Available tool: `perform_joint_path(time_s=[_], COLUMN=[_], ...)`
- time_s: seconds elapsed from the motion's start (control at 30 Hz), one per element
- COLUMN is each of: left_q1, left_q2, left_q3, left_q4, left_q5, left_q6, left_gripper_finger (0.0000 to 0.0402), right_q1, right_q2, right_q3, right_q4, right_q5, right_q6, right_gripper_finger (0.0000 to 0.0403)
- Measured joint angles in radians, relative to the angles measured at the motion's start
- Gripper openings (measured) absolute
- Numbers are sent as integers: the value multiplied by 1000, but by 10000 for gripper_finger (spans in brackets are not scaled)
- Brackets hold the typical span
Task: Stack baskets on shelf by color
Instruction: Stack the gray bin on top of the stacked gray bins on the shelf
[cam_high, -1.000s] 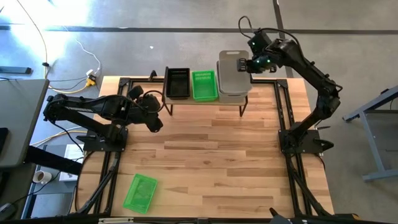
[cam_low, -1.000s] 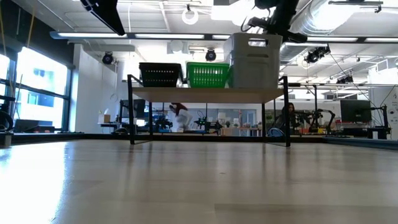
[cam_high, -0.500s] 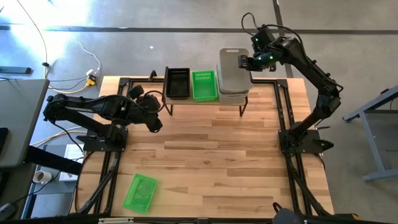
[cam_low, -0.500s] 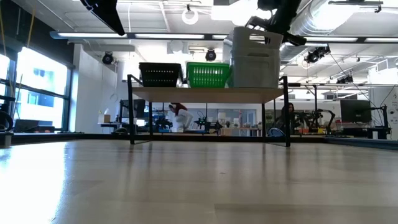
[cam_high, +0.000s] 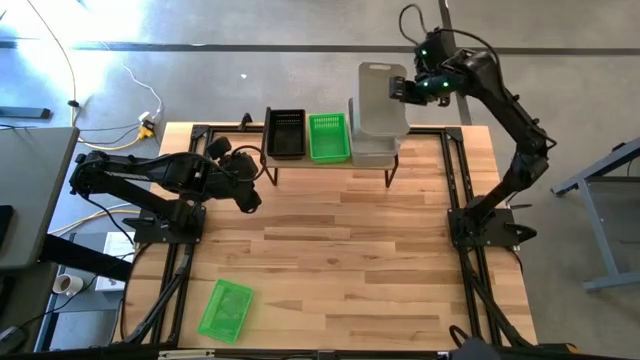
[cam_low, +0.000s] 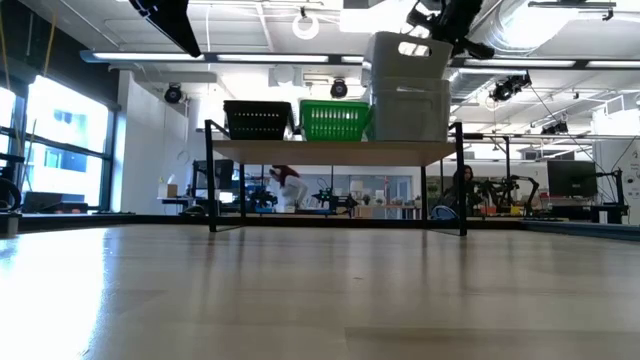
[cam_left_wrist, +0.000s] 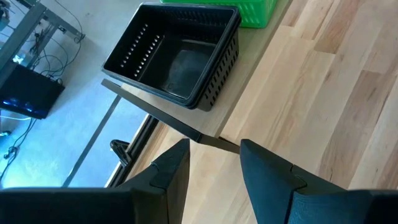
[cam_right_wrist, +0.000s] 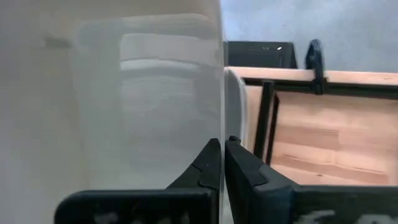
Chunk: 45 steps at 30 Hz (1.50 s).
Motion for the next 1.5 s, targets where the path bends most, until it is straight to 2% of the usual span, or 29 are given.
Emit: perform_joint_path(time_s=[0.2,0.67,0.9,1.5], left_q1=[0,0,0,0], left_q2=[0,0,0,0], left_q3=[0,0,0,0], left_q4=[0,0,0,0], left_q5=[0,0,0,1], left_q6=[0,-1,-2,-2], left_gripper_finger=[131,131,131,131], right_q1=[1,7,13,9], right_q2=[-1,27,72,75], right_q3=[35,35,35,35], right_q4=[-75,-95,-144,-141], right_q5=[16,-53,-61,-51], right_q6=[11,64,29,-20], right_gripper_finger=[0,0,0,0])
